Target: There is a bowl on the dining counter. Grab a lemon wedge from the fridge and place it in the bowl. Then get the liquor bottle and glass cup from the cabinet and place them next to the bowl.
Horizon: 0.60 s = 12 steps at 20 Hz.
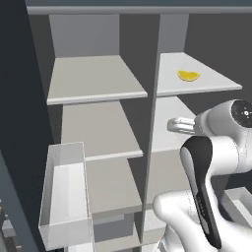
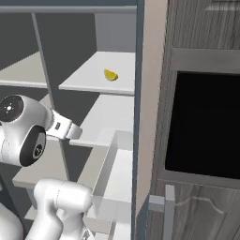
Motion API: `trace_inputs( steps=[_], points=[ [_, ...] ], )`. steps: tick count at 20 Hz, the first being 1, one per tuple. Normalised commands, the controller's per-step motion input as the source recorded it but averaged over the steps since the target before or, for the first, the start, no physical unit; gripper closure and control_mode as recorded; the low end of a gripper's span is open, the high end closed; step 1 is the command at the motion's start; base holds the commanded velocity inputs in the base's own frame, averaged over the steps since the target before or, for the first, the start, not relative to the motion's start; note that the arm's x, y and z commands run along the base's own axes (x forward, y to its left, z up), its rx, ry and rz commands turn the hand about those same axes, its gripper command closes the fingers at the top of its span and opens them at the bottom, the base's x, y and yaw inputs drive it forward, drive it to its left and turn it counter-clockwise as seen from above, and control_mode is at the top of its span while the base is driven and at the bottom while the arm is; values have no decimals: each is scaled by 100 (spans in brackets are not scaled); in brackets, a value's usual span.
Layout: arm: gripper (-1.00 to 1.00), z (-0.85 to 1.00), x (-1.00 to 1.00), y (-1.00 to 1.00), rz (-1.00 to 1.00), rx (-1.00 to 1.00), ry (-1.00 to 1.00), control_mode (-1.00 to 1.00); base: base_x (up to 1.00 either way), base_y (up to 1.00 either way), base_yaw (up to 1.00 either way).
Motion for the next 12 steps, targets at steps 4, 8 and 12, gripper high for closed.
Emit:
trace_inputs(
  steps=[4,8,12],
  points=[
    [-100,0,0,0,0,0,0,100,81,-20,3],
    [-100,0,0,0,0,0,0,100,87,-16,11],
    [-100,11,51,-27,19,0,0,-100,0,0,0]
  ],
)
